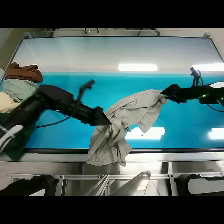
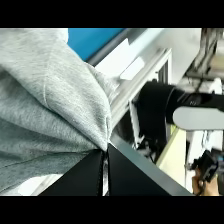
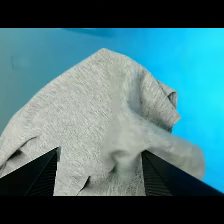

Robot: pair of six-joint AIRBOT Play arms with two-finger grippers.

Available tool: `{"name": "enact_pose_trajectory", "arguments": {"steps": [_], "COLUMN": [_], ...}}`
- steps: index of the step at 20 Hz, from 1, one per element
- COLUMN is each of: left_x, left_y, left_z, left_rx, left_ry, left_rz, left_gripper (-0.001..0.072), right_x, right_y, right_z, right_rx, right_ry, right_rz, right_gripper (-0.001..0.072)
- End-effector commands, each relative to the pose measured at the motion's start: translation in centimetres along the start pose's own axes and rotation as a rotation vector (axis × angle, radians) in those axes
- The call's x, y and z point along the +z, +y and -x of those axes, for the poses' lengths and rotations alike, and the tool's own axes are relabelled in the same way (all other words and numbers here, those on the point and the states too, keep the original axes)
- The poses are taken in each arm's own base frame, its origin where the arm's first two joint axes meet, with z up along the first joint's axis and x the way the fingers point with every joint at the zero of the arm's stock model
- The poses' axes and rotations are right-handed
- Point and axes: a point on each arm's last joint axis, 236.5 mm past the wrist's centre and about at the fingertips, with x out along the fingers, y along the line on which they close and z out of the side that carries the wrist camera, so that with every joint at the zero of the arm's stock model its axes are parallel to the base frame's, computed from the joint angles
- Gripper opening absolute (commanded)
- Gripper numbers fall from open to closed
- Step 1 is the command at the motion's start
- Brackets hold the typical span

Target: Fold the shirts.

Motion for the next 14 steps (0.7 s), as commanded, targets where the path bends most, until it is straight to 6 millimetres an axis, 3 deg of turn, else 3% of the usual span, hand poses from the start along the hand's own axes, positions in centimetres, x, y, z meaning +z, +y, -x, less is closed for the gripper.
{"name": "enact_pose_trajectory", "arguments": {"steps": [1,4,7,8,10,11,12,14], "left_x": [1.6,2.5,2.8,2.9,3.0,3.1,3.5,4.7], "left_y": [0.6,1.5,2.6,2.9,3.4,3.5,3.2,1.2], "left_z": [5.3,6.8,6.8,6.5,6.2,6.2,6.5,9.2], "left_rx": [0.049,0.061,0.063,0.063,0.064,0.062,0.041,0.000], "left_ry": [-0.132,-0.181,-0.176,-0.169,-0.158,-0.159,-0.175,-0.242], "left_rz": [-0.025,-0.001,0.031,0.039,0.033,0.026,0.015,-0.046], "left_gripper": [0.0017,0.0017,0.0017,0.0017,0.0016,0.0017,0.0017,0.0017], "right_x": [1.0,-1.0,-2.2,-2.1,-1.1,-0.5,0.0,1.5], "right_y": [-0.1,-1.2,-2.0,-1.7,0.4,2.0,3.4,7.3], "right_z": [0.8,-2.3,-5.7,-6.4,-6.4,-5.8,-4.9,-0.9], "right_rx": [0.009,0.016,0.015,0.028,0.110,0.165,0.205,0.280], "right_ry": [-0.026,0.053,0.086,0.080,0.054,0.046,0.041,0.006], "right_rz": [-0.049,-0.114,-0.158,-0.162,-0.141,-0.138,-0.111,0.002], "right_gripper": [0.0562,0.0562,0.0559,0.0442,0.0065,0.0017,0.0017,0.0015]}}
